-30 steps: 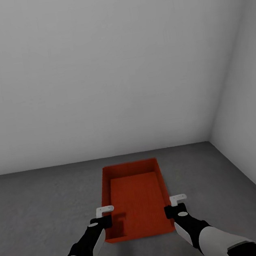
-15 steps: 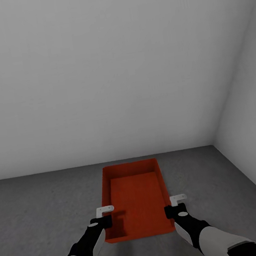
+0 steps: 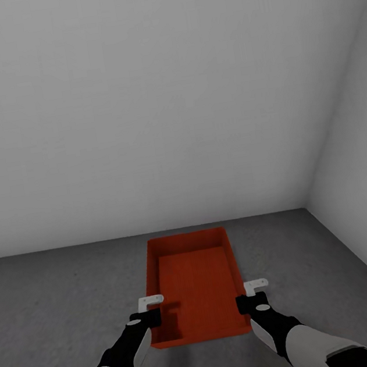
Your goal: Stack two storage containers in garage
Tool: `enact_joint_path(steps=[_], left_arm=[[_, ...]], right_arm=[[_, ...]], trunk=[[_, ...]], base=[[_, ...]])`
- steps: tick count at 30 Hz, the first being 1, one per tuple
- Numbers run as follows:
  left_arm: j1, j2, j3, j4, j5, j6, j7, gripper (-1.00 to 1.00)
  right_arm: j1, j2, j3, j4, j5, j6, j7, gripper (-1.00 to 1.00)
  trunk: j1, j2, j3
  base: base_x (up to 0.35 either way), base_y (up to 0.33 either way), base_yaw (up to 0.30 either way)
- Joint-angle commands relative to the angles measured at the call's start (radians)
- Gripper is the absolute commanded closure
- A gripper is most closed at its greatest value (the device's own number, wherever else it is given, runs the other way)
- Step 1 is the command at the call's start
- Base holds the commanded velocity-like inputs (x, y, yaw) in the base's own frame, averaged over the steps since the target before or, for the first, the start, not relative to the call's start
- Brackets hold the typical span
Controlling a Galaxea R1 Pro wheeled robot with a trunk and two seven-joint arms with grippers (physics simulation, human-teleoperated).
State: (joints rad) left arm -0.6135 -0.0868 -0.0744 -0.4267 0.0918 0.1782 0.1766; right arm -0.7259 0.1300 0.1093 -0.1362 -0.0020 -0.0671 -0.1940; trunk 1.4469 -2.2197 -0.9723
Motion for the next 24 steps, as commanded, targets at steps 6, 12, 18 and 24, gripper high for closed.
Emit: enact_joint_path(steps=[6, 12, 18, 24], left_arm=[[0.0, 0.001, 0.061, -0.001, 0.037, 0.007, 0.015, 1.0], [0.0, 0.001, 0.061, -0.001, 0.037, 0.007, 0.015, 1.0], [0.0, 0.001, 0.062, -0.001, 0.037, 0.007, 0.015, 1.0], [0.0, 0.001, 0.062, -0.001, 0.045, 0.007, 0.015, 1.0]], right_arm=[[-0.001, -0.001, -0.049, -0.003, 0.014, -0.008, -0.029, 1.0], [-0.001, -0.001, -0.049, -0.003, 0.013, -0.008, -0.029, 1.0], [-0.001, -0.001, -0.049, -0.003, 0.013, -0.008, -0.028, 1.0], [-0.001, 0.0, -0.049, -0.003, 0.019, -0.007, -0.028, 1.0]], trunk=[[0.0, 0.0, -0.001], [0.019, -0.035, -0.016], [0.042, -0.077, -0.035], [0.065, -0.119, -0.054]], base=[[0.0, 0.0, 0.0], [0.0, 0.0, 0.0], [0.0, 0.0, 0.0], [0.0, 0.0, 0.0]])
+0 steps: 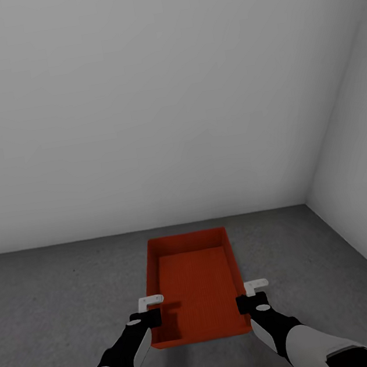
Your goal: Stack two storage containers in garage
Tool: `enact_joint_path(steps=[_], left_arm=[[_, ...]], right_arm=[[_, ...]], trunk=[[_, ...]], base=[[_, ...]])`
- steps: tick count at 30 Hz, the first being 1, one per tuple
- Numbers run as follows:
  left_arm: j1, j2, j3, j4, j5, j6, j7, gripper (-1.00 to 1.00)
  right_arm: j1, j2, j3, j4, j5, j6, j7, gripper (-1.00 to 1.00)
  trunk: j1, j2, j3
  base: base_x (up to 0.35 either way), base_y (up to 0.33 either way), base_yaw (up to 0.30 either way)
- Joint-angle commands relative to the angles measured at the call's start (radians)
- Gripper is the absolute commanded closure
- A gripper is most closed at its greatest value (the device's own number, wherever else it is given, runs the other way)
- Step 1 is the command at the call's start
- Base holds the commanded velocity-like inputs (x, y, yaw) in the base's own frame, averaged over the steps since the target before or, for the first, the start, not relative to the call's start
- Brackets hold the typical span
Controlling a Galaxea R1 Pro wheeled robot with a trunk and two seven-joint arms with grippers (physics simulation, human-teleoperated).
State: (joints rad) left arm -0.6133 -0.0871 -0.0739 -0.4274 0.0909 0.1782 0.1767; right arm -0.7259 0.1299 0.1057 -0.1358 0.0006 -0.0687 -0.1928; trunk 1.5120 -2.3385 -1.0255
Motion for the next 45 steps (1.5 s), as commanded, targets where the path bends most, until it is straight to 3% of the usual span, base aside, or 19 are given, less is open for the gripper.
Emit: enact_joint_path(steps=[1, 7, 23, 35, 45], left_arm=[[0.0, 0.001, 0.061, -0.001, 0.05, 0.007, 0.015, 1.0], [0.0, 0.003, 0.061, -0.001, 0.068, 0.007, 0.015, 1.0], [0.0, 0.003, 0.06, 0.0, 0.07, 0.007, 0.015, 1.0], [0.0, 0.003, 0.061, -0.001, 0.07, 0.007, 0.015, 1.0], [0.0, 0.003, 0.06, -0.001, 0.07, 0.007, 0.015, 1.0]], right_arm=[[-0.001, -0.001, -0.046, -0.004, 0.017, -0.005, -0.03, 1.0], [-0.001, -0.001, -0.046, -0.004, 0.02, -0.003, -0.03, 1.0], [-0.001, 0.0, -0.046, -0.004, 0.016, -0.006, -0.031, 1.0], [-0.001, 0.0, -0.046, -0.004, 0.015, -0.006, -0.032, 1.0], [-0.001, 0.0, -0.046, -0.004, 0.015, -0.006, -0.034, 1.0]], trunk=[[0.004, -0.008, -0.004], [0.027, -0.05, -0.023], [0.088, -0.162, -0.073], [0.093, -0.164, -0.119], [0.093, -0.164, -0.119]], base=[[0.0, 0.0, 0.0], [0.0, 0.0, 0.0], [0.0, 0.0, 0.0], [0.0, 0.0, 0.0], [0.0, 0.0, 0.0]])
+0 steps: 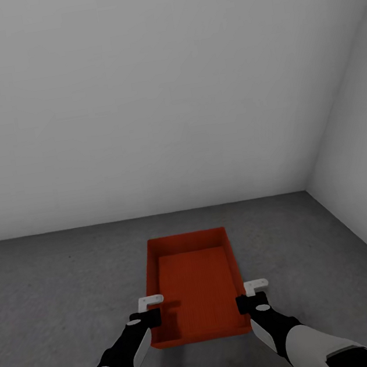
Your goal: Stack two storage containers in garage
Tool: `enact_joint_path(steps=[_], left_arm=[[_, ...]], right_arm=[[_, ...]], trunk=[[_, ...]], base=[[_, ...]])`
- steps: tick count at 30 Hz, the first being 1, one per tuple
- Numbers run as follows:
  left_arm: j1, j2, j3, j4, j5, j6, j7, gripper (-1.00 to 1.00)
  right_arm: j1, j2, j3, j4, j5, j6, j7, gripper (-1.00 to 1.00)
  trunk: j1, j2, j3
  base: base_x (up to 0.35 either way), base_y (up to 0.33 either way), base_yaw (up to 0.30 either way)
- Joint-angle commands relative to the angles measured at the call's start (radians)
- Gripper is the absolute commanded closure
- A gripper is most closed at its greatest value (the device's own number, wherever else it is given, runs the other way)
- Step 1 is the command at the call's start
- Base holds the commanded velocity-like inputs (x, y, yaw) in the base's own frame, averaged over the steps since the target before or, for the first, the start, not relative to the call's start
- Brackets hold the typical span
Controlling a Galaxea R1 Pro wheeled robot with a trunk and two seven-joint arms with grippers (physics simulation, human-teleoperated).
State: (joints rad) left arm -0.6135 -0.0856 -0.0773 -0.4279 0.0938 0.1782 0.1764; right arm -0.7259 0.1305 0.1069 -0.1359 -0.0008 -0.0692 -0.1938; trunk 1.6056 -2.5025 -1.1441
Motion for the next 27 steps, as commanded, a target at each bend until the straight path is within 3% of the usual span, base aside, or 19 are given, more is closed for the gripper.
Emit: enact_joint_path(steps=[1, 27], left_arm=[[0.0, 0.001, 0.064, 0.0, 0.067, 0.007, 0.015, 1.0], [0.0, 0.0, 0.064, 0.0, 0.068, 0.007, 0.015, 1.0]], right_arm=[[-0.001, 0.0, -0.047, -0.004, 0.016, -0.006, -0.033, 1.0], [-0.001, -0.002, -0.047, -0.004, 0.021, -0.005, -0.031, 1.0]], trunk=[[0.0, 0.0, -0.001], [0.0, 0.0, -0.001]], base=[[0.0, 0.0, 0.0], [0.0, 0.0, 0.0]])
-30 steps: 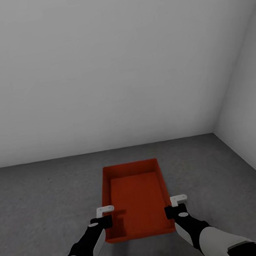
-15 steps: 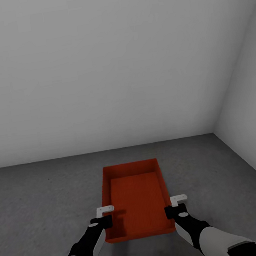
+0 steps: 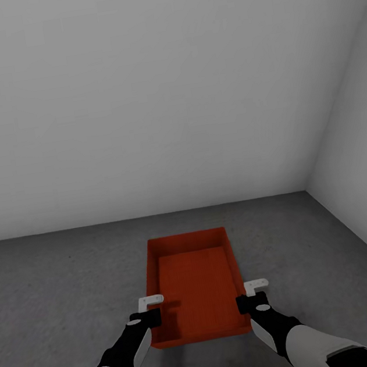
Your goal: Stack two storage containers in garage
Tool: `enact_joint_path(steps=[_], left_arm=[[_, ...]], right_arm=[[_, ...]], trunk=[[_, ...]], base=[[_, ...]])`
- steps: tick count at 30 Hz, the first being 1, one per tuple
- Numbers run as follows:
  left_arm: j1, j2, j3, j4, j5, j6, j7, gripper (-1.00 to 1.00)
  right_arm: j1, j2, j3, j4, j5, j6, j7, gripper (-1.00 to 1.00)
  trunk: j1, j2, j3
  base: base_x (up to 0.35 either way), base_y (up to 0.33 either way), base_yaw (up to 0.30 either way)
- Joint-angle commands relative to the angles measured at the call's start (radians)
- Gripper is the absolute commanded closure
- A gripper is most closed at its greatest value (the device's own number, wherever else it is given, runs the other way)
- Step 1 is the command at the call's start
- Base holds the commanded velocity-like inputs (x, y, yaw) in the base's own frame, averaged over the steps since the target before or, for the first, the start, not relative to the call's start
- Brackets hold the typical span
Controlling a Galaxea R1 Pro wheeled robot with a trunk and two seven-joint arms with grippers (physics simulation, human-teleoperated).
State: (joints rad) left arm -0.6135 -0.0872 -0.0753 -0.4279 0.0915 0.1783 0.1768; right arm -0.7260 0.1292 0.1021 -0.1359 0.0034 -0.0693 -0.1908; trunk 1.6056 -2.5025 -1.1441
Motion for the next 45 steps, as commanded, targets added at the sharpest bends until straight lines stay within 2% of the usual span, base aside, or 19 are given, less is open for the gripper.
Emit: enact_joint_path(steps=[1, 15, 16, 17, 43, 45], left_arm=[[0.0, 0.001, 0.061, 0.0, 0.071, 0.007, 0.015, 1.0], [0.0, 0.001, 0.061, 0.001, 0.07, 0.007, 0.016, 1.0], [0.0, 0.001, 0.061, 0.002, 0.07, 0.007, 0.016, -1.0], [0.0, 0.001, 0.061, 0.003, 0.071, 0.01, 0.015, -1.0], [0.0, 0.003, 0.061, 0.002, 0.068, 0.007, 0.015, -1.0], [0.0, 0.003, 0.061, 0.003, 0.069, 0.008, 0.015, -1.0]], right_arm=[[-0.001, 0.0, -0.042, -0.004, 0.016, -0.005, -0.034, 1.0], [-0.001, -0.002, -0.043, -0.004, 0.014, -0.004, -0.035, 1.0], [-0.001, -0.002, -0.043, -0.004, 0.014, -0.003, -0.034, 1.0], [-0.001, -0.002, -0.043, -0.004, 0.014, -0.001, -0.032, -1.0], [-0.001, -0.002, -0.042, -0.004, 0.016, -0.004, -0.026, -1.0], [-0.001, -0.002, -0.042, -0.004, 0.016, -0.004, -0.026, -1.0]], trunk=[[0.0, 0.0, -0.001], [0.0, 0.0, -0.001], [0.0, 0.0, -0.001], [0.0, 0.0, -0.001], [0.0, 0.0, -0.001], [-0.001, 0.0, 0.007]], base=[[0.0, 0.0, 0.0], [0.0, 0.0, 0.0], [0.0, 0.0, 0.0], [0.0, 0.0, 0.0], [0.0, 0.0, 0.0], [0.0, 0.0, 0.0]])
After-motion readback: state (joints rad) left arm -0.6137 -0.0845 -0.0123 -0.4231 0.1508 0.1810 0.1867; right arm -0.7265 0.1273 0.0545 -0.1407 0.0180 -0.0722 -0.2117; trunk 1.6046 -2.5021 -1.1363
